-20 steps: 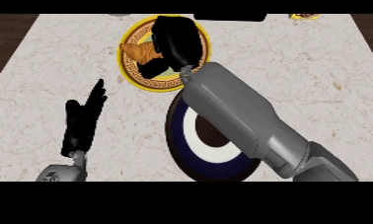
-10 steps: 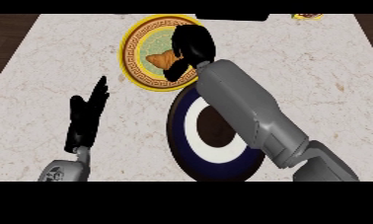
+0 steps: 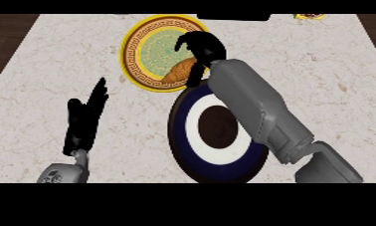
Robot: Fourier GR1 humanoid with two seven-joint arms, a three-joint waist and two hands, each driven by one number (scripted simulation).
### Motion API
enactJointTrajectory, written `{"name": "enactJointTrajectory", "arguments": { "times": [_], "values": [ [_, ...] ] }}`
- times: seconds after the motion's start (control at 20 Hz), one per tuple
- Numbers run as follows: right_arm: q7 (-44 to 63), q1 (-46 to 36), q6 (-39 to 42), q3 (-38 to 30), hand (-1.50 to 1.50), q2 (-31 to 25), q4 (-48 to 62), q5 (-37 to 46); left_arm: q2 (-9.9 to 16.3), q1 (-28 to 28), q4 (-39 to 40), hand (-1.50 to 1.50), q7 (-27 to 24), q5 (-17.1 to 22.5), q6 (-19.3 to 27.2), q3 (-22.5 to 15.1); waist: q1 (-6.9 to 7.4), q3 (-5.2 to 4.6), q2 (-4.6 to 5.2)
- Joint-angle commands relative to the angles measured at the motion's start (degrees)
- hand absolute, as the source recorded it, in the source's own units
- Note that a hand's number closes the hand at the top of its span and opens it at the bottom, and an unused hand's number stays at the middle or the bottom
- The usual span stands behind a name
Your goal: Pick the croissant from the plate and place it in the plate
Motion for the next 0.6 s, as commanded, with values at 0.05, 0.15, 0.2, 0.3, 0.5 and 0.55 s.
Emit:
{"name": "enactJointTrajectory", "arguments": {
  "times": [0.05,0.15,0.2,0.3,0.5,0.55],
  "values": [
    [-11.57,0.87,-1.54,-6.39,-1.50,0.15,-2.15,-5.55,0.23,1.29,-1.24,0.00,-0.12,0.14,-0.31,0.16,-0.15,0.06,-0.04],
    [-15.39,2.78,-3.27,-12.13,-1.50,-0.33,-5.20,-11.02,-0.39,-0.64,-1.36,0.00,1.83,-0.43,0.74,-0.11,-1.18,0.17,-0.14],
    [-16.40,2.94,-3.10,-14.53,-1.50,-0.02,-6.40,-13.43,0.34,1.20,-0.38,0.00,-0.68,0.59,-0.47,0.83,-1.17,0.12,-0.21],
    [-17.80,2.91,-2.28,-18.77,-1.50,0.09,-6.65,-17.43,-0.51,1.12,-2.08,0.00,0.76,-0.58,1.02,-0.12,-0.87,0.13,-0.22],
    [-21.83,4.92,1.90,-23.03,-1.50,-0.94,-4.49,-21.18,-0.12,1.40,-3.85,0.00,2.91,-0.93,0.96,-0.22,-1.03,0.05,-0.33],
    [-22.77,5.25,3.82,-23.70,-1.50,-2.35,-4.41,-21.74,2.09,7.04,-7.47,0.00,0.45,0.92,-1.86,0.48,-0.56,0.04,-0.49]
  ]
}}
